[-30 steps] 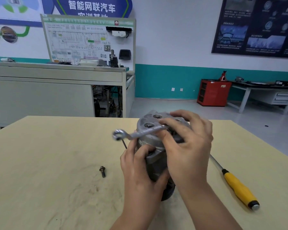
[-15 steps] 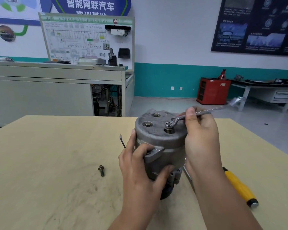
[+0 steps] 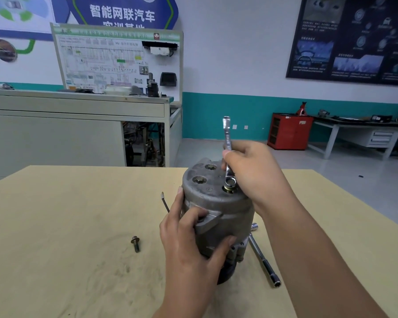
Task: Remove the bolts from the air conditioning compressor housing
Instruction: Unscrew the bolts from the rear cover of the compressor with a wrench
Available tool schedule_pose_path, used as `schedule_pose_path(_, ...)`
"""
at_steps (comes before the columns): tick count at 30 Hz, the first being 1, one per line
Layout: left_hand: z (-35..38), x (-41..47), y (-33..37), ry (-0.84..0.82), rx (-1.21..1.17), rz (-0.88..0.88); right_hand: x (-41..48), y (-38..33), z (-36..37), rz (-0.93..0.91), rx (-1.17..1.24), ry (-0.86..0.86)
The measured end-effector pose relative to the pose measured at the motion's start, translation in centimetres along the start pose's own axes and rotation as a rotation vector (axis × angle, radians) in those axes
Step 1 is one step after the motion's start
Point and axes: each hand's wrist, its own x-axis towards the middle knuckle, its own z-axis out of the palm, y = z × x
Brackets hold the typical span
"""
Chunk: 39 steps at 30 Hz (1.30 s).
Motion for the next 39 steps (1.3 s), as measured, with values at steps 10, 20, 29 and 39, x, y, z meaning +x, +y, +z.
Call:
schedule_pose_path(10, 0.0, 0.1, 0.3, -0.002, 0.032, 0.011, -3.4, -0.5, 1.2, -0.352, -0.485, -0.097)
schedule_pose_path(20, -0.1, 0.4, 0.5, 0.034, 0.019, 0.012, -4.8, 4.5, 0.9, -0.874, -0.305, 0.437)
schedule_pose_path(29, 0.0, 0.1, 0.1, 0.002, 0.020, 0.022, -4.8, 4.8, 1.6, -0.476, 0.526, 0.397)
schedule_pose_path(39, -0.2, 0.0, 0.1, 0.009, 0.017, 0.003, -2.0, 2.8, 0.5, 0.015, 0.575, 0.223)
